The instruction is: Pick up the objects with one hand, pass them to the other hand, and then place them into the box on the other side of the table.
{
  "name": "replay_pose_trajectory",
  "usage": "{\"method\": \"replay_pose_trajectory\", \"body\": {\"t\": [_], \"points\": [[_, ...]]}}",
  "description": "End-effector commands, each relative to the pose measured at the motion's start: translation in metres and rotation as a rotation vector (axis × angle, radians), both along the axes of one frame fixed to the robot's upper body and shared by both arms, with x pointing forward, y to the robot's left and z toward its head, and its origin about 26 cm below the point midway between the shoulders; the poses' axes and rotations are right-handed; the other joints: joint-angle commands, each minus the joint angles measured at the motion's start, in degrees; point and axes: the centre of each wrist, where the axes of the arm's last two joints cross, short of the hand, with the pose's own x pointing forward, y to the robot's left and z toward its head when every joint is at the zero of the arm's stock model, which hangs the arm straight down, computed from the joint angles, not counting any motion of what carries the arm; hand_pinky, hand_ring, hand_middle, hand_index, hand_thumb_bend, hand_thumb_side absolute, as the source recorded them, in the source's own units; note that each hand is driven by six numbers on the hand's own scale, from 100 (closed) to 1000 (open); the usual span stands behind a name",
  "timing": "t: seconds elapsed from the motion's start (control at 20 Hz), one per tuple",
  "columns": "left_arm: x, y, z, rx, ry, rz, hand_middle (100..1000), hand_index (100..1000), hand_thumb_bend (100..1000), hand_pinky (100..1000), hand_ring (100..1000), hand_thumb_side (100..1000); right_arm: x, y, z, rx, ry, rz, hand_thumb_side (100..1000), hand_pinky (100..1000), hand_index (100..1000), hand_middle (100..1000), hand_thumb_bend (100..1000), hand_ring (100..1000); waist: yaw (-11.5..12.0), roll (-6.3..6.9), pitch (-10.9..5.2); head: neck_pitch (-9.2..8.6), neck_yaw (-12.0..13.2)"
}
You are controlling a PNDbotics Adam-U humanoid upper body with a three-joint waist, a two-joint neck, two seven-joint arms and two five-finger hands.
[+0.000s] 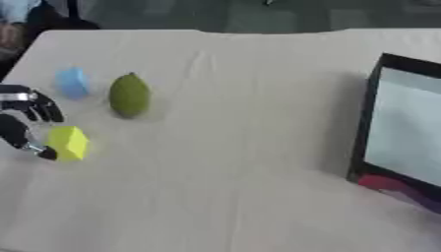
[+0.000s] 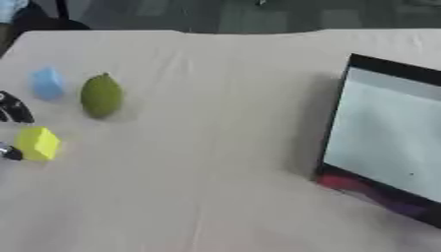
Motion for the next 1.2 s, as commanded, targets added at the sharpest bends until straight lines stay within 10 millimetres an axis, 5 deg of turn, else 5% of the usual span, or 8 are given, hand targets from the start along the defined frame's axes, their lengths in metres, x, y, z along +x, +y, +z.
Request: {"method": "replay_pose_trajectory", "body": {"t": [0.05, 0.8, 1.2], "points": [[-0.001, 0.005, 0.009, 0.026, -0.027, 0.019, 697, 741, 714, 820, 786, 289, -0.001, -0.004, 0.008, -0.041, -0.015, -0.003, 583, 1000, 1000, 1000, 100, 1000, 0.04, 0.62, -1.68, -0.27, 0.24], [0.004, 0.004, -0.007, 0.048, 0.003, 0.027, 701, 738, 718, 819, 786, 254, -0.001, -0.004, 0.009, -0.038, -0.017, 0.001, 583, 1000, 1000, 1000, 100, 1000, -0.07, 0.61, -1.59, -0.67, 0.69], [0.005, 0.005, -0.014, 0.035, 0.004, 0.036, 672, 717, 630, 806, 770, 225, -0.001, -0.003, 0.009, -0.036, -0.017, 0.004, 584, 1000, 1000, 1000, 100, 1000, -0.09, 0.52, -1.58, -0.91, 0.68]]}}
